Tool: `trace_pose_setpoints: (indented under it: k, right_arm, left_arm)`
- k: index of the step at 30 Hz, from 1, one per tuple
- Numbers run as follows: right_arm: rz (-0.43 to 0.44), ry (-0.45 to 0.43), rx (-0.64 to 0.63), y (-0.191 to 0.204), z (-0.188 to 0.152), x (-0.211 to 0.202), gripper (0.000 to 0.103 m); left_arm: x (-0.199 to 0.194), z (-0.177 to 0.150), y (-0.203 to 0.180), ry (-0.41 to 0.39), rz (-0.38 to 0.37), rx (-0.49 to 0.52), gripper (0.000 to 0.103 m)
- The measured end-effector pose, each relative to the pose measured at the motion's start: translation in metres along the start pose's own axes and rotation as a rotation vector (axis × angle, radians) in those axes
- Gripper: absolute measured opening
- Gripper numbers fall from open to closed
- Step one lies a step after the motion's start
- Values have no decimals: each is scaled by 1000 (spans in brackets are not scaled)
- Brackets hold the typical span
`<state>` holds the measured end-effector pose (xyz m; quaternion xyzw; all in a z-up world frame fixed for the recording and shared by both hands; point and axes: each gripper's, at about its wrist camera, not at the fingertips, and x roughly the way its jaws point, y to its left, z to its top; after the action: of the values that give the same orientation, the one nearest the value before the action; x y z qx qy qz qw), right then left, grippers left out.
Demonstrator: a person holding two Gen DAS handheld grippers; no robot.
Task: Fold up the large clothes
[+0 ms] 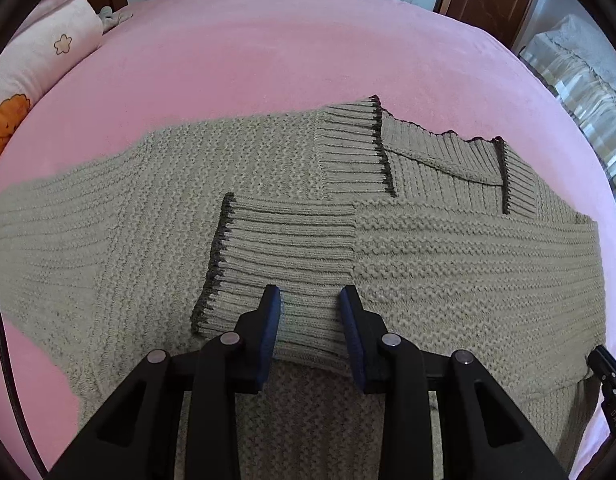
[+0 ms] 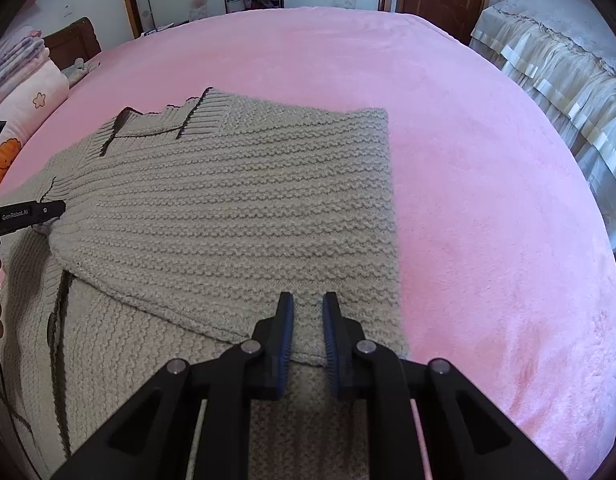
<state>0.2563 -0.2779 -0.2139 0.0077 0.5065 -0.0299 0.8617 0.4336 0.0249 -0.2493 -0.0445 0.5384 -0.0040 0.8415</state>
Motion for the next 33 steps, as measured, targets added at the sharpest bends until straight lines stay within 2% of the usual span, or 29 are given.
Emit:
trace_pose_setpoints:
  k: [1, 2, 3, 4, 5, 7, 12, 15, 18, 20, 23, 28, 33]
  right_arm:
    - [10, -5, 5, 1, 1, -5, 13]
    - [22, -14, 7, 3, 1, -10, 13]
    - [33, -23, 4, 6, 2, -17, 14]
    - [38, -28, 1, 10, 2, -23, 16]
    - [42, -35, -6, 14, 3, -30, 16]
    - [64, -45, -24, 25, 6, -46, 16]
    - [111, -85, -56, 62, 15, -91, 16]
    - [134, -109, -61, 85, 22, -126, 17]
    - [166, -135, -51, 103, 29, -164, 26]
    - [193, -158, -45, 115, 34, -192, 33]
    - [213, -195, -57, 137, 38, -228, 35]
    - [249, -258, -96, 174, 45, -281, 38]
    - [266, -319, -155, 218, 56, -322, 42]
  left_arm:
    - [-2, 1, -2, 3, -1, 4, 38]
    - [-7, 1, -4, 2, -2, 9, 51]
    - [-13, 1, -5, -9, 6, 10, 59]
    - [-21, 0, -5, -21, 12, 9, 76]
    - [-30, -1, -4, -39, 15, 8, 83]
    - [-53, -5, -3, -77, -1, 13, 85]
    - [-108, -13, 4, -91, -38, 45, 85]
    - [-149, -21, 11, -134, -72, 46, 85]
    - [-192, -32, 23, -187, -161, 48, 85]
    - [-216, -39, 27, -214, -186, 64, 85]
    - [-255, -49, 34, -255, -171, 106, 85]
    - [-298, -48, 64, -216, -142, 92, 88]
    - [-354, -49, 114, -314, -42, 106, 91]
